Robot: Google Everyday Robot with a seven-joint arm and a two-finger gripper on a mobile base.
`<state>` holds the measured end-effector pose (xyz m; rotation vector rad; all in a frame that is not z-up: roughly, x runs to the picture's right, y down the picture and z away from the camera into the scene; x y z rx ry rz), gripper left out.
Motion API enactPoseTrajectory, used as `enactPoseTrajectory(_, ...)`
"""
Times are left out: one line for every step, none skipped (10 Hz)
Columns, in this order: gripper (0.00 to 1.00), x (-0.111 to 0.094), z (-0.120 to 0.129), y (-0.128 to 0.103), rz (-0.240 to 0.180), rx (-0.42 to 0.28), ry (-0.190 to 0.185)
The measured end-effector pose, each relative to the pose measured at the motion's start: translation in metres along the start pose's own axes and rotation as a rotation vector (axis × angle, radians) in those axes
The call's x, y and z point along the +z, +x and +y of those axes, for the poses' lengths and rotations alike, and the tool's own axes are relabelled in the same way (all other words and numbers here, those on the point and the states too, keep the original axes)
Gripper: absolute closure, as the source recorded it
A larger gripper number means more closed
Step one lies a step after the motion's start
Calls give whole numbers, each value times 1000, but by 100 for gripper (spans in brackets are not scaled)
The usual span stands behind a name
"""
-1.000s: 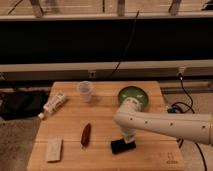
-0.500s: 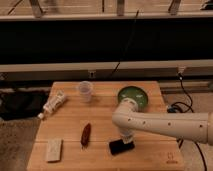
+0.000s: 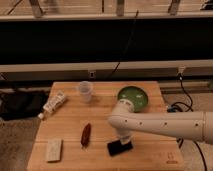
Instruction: Push the eraser across the table
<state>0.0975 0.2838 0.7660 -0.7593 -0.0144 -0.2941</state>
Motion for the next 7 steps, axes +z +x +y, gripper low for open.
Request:
enactPoseTrajectory(99,0,0,-1,3,-5,0)
enactPoseTrajectory(99,0,0,-5,6,-15,1)
enactPoseTrajectory(99,0,-1,-11,7,-22,1)
enactPoseTrajectory(99,0,-1,-13,6,-25,1)
enactPoseTrajectory(99,0,-1,-12,5,-22,1)
enactPoseTrajectory(99,-1,-1,-12,5,-23,1)
enactPoseTrajectory(99,-1,-1,-12,6,-24,1)
